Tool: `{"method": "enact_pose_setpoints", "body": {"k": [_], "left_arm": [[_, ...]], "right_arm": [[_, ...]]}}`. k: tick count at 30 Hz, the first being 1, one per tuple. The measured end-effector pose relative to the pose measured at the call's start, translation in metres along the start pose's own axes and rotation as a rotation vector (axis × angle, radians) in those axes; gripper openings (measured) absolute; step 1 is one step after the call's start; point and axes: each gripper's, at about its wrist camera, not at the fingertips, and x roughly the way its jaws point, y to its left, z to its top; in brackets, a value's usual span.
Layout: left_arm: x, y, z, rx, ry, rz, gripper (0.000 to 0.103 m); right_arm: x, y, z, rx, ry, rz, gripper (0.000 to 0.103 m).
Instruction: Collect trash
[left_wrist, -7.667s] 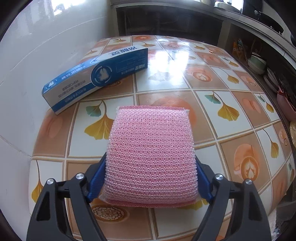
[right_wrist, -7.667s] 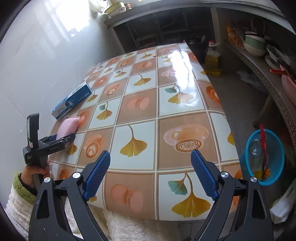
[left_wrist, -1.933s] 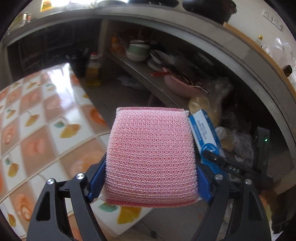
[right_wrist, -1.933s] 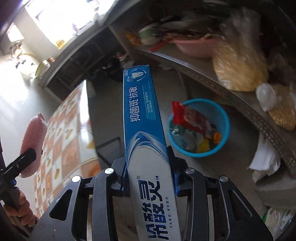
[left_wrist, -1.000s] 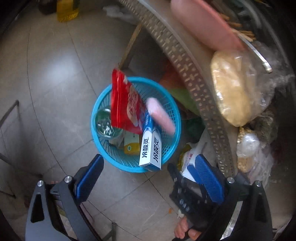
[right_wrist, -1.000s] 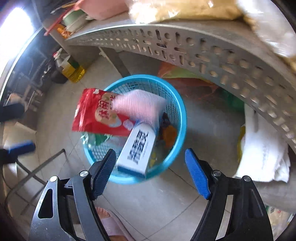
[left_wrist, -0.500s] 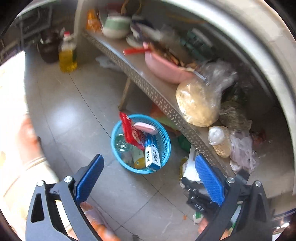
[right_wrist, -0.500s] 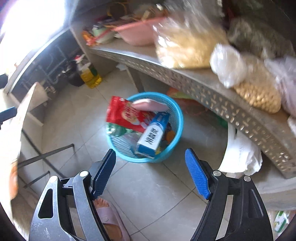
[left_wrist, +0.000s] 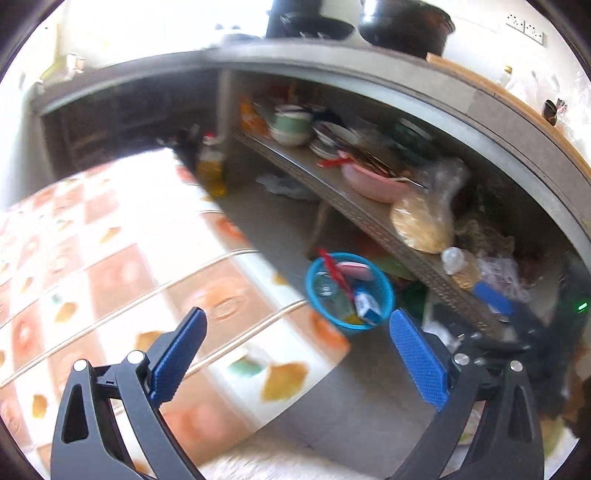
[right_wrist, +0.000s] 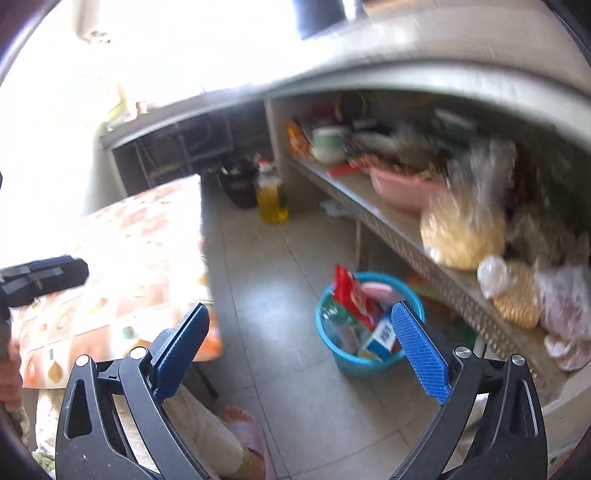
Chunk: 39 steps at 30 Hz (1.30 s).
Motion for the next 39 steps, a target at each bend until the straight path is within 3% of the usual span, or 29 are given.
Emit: {"method": "enact_pose_setpoints", "body": {"k": [10, 14, 17, 21, 29, 39], "left_arm": [[-0.058, 0.01, -0.036, -0.006, -0.117, 0.159, 0.097], [-0.071, 0.007, -0.045, -0.022, -0.133, 0.255, 0.097], [-0.079, 0.007, -0.051, -0.035, -0.153, 0.297, 0.097], [-0.078, 0.015, -0.056, -0.054, -0.09, 0.357, 0.097], [-0.064, 0.009, -0.088, -0.014, 0.041, 0.403, 0.097], [-0.056, 0.004, -0.083, -0.009, 0.06, 0.394, 0.097]], "right_arm": [[-0.045, 0.048, 0.004, 0.02, -0.082, 0.015, 0.095], [-0.052, 0.064, 0.002, 0.016, -0.027, -0.007, 0.095], [-0.064, 0.074, -0.004, 0.011, -0.035, -0.057, 0.095], [-0.076, 0.078, -0.02, 0.014, -0.067, -0.158, 0.095], [-0.07, 0.082, -0.05, -0.004, 0.05, -0.242, 0.095], [-0.066, 0.067, -0.056, 0.034, 0.085, -0.295, 0.095]]}}
